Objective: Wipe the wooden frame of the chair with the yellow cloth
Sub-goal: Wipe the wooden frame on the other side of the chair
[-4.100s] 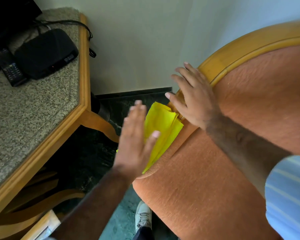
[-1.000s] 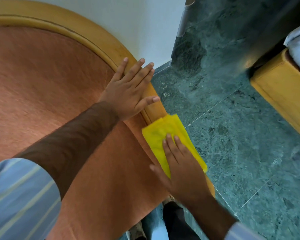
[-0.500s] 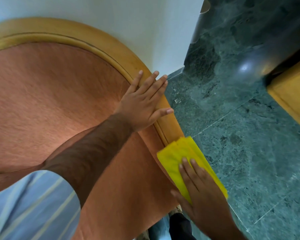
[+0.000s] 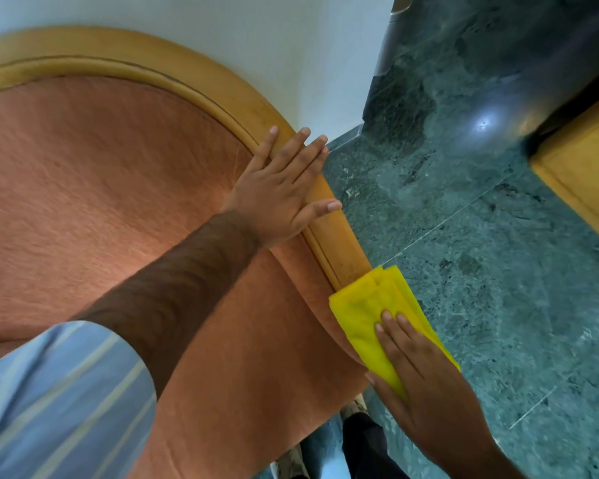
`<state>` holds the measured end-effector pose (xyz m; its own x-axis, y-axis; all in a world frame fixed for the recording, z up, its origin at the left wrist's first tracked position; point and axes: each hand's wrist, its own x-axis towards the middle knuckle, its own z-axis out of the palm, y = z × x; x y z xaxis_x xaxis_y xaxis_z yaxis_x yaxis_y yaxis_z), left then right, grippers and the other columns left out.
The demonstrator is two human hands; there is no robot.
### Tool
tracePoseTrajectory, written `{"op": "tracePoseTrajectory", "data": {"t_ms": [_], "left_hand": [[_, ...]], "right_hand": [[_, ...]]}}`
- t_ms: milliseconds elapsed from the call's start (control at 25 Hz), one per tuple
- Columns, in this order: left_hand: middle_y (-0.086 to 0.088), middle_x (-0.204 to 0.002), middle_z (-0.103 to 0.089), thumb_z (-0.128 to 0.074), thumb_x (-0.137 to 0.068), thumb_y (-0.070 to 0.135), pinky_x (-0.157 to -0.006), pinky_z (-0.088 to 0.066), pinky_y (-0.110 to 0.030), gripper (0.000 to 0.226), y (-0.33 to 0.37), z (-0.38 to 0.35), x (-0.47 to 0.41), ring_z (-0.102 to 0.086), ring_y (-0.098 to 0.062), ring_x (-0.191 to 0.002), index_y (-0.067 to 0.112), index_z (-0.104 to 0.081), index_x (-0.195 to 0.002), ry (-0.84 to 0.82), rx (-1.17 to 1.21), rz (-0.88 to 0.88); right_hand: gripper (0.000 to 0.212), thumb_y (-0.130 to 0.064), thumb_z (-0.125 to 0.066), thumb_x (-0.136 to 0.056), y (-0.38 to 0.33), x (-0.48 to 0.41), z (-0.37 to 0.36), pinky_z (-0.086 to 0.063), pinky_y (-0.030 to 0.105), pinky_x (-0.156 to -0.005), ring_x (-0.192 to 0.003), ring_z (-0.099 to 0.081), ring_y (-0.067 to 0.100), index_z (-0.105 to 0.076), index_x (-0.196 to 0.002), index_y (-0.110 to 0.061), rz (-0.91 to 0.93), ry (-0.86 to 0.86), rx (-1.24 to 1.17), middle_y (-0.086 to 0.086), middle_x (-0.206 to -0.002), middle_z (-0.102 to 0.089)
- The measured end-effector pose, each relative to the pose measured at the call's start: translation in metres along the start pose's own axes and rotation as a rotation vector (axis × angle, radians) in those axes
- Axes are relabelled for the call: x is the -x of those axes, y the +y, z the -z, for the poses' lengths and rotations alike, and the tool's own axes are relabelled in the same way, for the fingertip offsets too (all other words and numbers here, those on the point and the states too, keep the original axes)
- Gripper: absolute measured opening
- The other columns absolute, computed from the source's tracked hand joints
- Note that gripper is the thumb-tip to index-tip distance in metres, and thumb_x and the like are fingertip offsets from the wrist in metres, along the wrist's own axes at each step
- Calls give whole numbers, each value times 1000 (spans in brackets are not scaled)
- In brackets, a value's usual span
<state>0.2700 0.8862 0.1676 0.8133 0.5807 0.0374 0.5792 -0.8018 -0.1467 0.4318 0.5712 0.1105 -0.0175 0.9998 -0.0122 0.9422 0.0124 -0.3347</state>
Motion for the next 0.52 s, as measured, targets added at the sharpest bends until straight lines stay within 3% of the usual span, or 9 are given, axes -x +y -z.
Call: {"op": "tracePoseTrajectory", "data": {"t_ms": [120,240,320,520], "left_hand": [[-6,-172,-20,-4,-99,70,-128,-7,-58,89,2,0,-1,-9,-25,-161,9,-21,-161,12,2,19],[-6,-172,-23,-4,-99,70,-128,-8,-58,89,2,-3,-1,-12,-25,-160,9,-23,-161,30,-4,11],[-6,-172,-22,-5,-100,69,-128,-8,-58,88,0,-4,0,-11,-25,-160,9,-21,-161,22,-7,5],[-6,-173,-17,-7,-99,69,-128,-7,-58,87,1,-3,0,-7,-25,-161,10,-16,-162,10,-20,8]], "right_hand": [[66,-53,-44,-103,-14,-62,3,-50,50,-113,-150,-43,31,-56,-144,-4,-45,59,-53,13,-157,-50],[67,-51,-44,-101,-21,-110,5,-36,38,-124,-153,-36,28,-50,-149,-5,-97,66,-148,12,-162,-43],[67,-53,-41,-103,-9,-85,4,-35,37,-124,-155,-33,25,-48,-151,-7,-42,26,-106,8,-164,-40],[62,-54,-33,-109,7,26,2,-48,52,-110,-156,-32,25,-50,-149,-10,3,-32,-8,4,-163,-43]]}}
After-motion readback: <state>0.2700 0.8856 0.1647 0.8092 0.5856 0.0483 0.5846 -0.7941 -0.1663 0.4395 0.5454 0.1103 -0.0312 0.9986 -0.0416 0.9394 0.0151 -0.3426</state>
